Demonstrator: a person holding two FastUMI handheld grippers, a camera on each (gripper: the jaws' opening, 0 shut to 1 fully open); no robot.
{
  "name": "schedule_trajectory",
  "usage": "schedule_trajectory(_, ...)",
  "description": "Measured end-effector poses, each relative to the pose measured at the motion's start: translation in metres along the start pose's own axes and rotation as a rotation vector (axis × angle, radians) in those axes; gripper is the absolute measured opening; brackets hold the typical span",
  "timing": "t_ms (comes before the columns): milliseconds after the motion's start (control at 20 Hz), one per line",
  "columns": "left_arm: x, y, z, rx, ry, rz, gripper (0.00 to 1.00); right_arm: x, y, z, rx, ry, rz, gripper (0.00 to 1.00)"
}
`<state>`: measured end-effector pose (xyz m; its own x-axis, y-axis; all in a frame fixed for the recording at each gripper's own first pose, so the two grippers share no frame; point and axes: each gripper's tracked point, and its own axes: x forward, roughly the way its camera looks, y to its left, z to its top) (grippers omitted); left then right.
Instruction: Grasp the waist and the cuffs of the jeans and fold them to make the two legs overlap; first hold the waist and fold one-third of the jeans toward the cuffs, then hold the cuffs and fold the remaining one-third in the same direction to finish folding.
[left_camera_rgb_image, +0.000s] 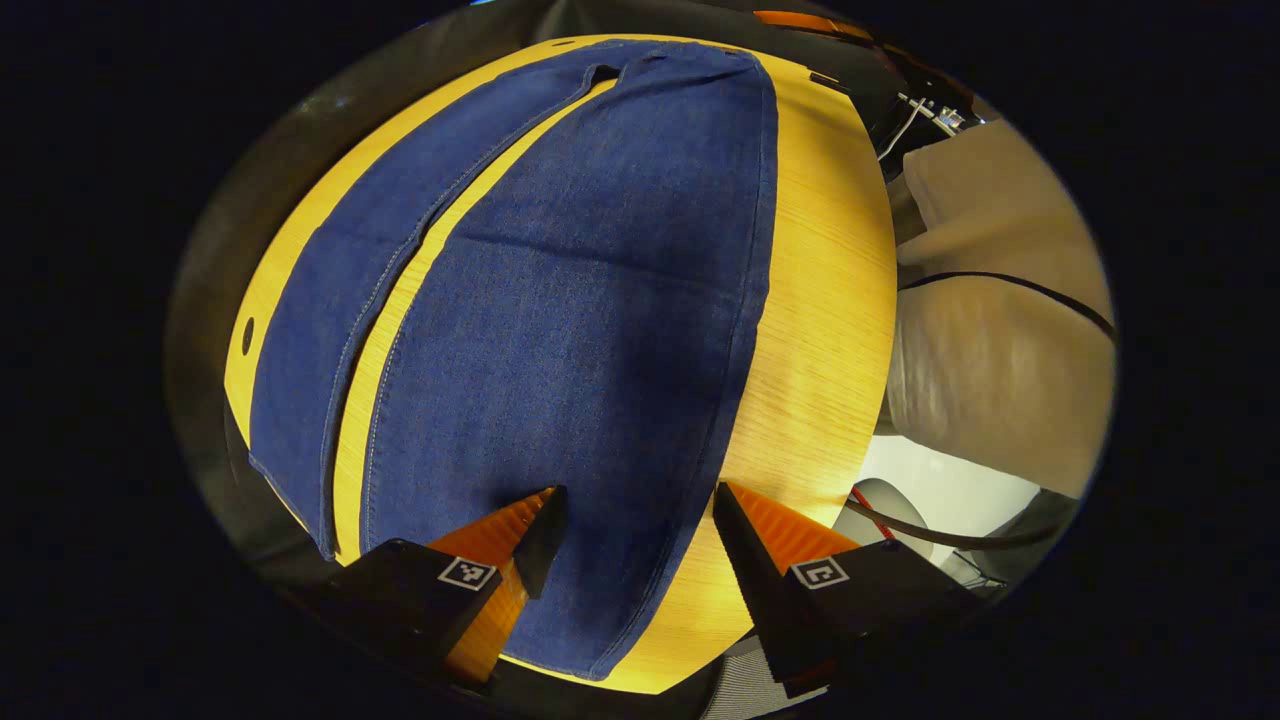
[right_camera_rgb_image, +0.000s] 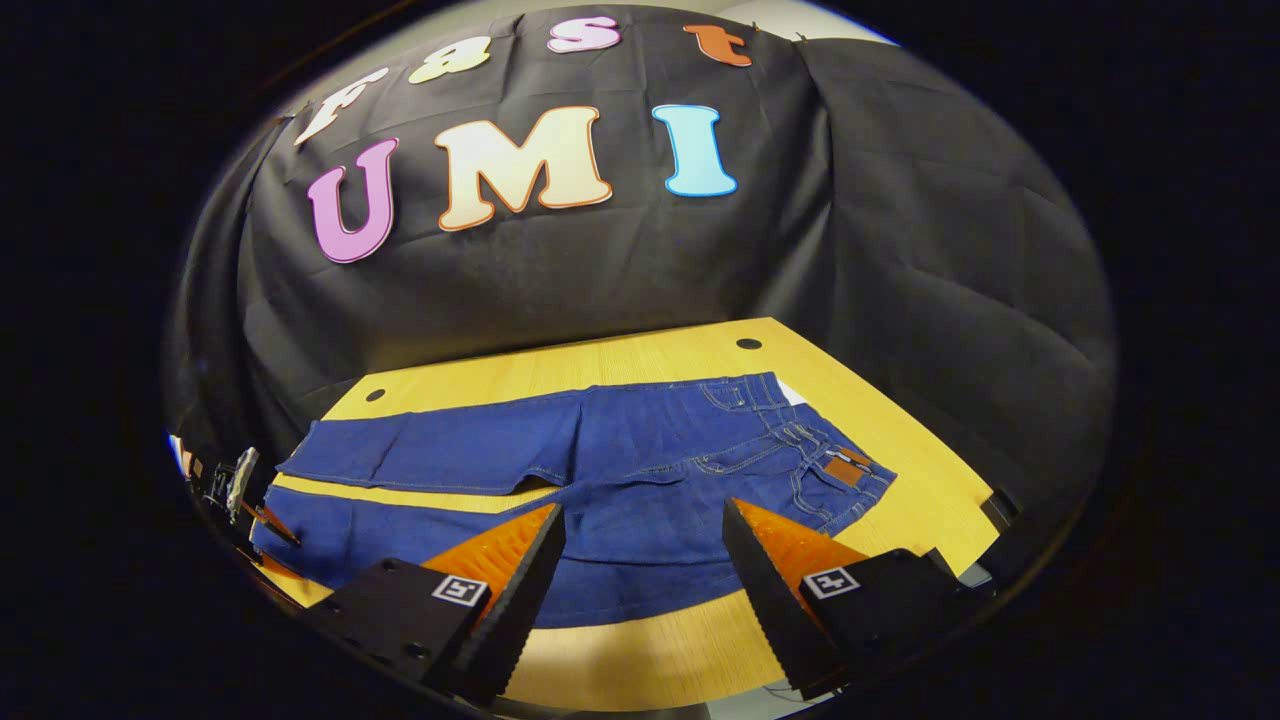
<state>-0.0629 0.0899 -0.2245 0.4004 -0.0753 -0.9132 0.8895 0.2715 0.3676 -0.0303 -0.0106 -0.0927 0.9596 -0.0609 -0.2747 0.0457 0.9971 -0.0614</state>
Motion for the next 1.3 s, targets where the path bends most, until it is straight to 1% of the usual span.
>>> schedule_trajectory(50,0.0,0.0,0.001,-0.002,0.005,0.0,0.87,0.001,-0.001,-0.001,0.005,0.007,-0.003,0.94)
schedule_trajectory(100,0.0,0.001,0.001,-0.002,0.011,0.001,0.85,0.002,-0.002,-0.002,0.013,0.013,-0.004,1.0)
schedule_trajectory(200,0.001,0.005,0.0,0.001,0.015,0.002,0.8,0.004,-0.003,-0.004,0.021,0.021,-0.002,0.98)
schedule_trajectory(250,0.002,0.007,0.0,0.001,0.01,0.006,0.72,0.004,-0.004,-0.004,0.017,0.025,-0.002,0.94)
schedule_trajectory(300,-0.001,0.009,0.001,-0.001,0.002,0.01,0.69,0.005,-0.005,-0.007,0.01,0.034,0.002,0.94)
schedule_trajectory(350,-0.001,0.011,0.003,-0.001,-0.014,0.019,0.56,0.004,-0.007,-0.009,-0.002,0.044,0.008,0.94)
schedule_trajectory(400,0.0,0.017,0.007,0.002,-0.053,0.049,0.38,0.004,-0.01,-0.01,-0.014,0.052,0.011,0.94)
schedule_trajectory(450,0.0,0.018,0.005,-0.005,-0.067,0.058,0.2,0.003,-0.014,-0.011,-0.033,0.062,0.02,0.94)
schedule_trajectory(500,0.0,0.017,0.006,0.011,-0.082,0.067,0.02,0.003,-0.017,-0.01,-0.054,0.069,0.03,0.94)
schedule_trajectory(550,0.001,0.017,0.007,0.022,-0.088,0.072,0.02,0.003,-0.023,-0.012,-0.091,0.083,0.04,0.98)
schedule_trajectory(600,0.0,0.016,0.006,0.026,-0.097,0.068,0.02,0.003,-0.028,-0.014,-0.128,0.1,0.05,0.94)
schedule_trajectory(650,0.001,0.016,0.006,0.032,-0.104,0.061,0.02,0.003,-0.032,-0.015,-0.175,0.123,0.066,0.98)
schedule_trajectory(750,0.002,0.016,0.004,0.029,-0.092,0.043,0.01,0.006,-0.041,-0.017,-0.292,0.164,0.105,0.98)
schedule_trajectory(850,0.001,0.017,0.003,0.035,-0.061,0.043,0.01,0.011,-0.05,-0.019,-0.429,0.192,0.153,0.99)
schedule_trajectory(950,0.0,0.016,0.005,0.038,-0.038,0.055,0.01,0.019,-0.051,-0.03,-0.567,0.241,0.225,0.99)
schedule_trajectory(1100,0.001,0.017,0.005,-0.023,-0.001,0.067,0.0,0.029,-0.061,-0.046,-0.784,0.301,0.338,0.99)
schedule_trajectory(1200,0.0,0.017,0.004,-0.055,0.022,0.073,0.0,0.033,-0.073,-0.062,-0.889,0.373,0.389,0.99)
schedule_trajectory(1300,0.0,0.016,0.005,-0.08,0.052,0.082,0.0,0.039,-0.073,-0.076,-0.955,0.427,0.448,1.0)
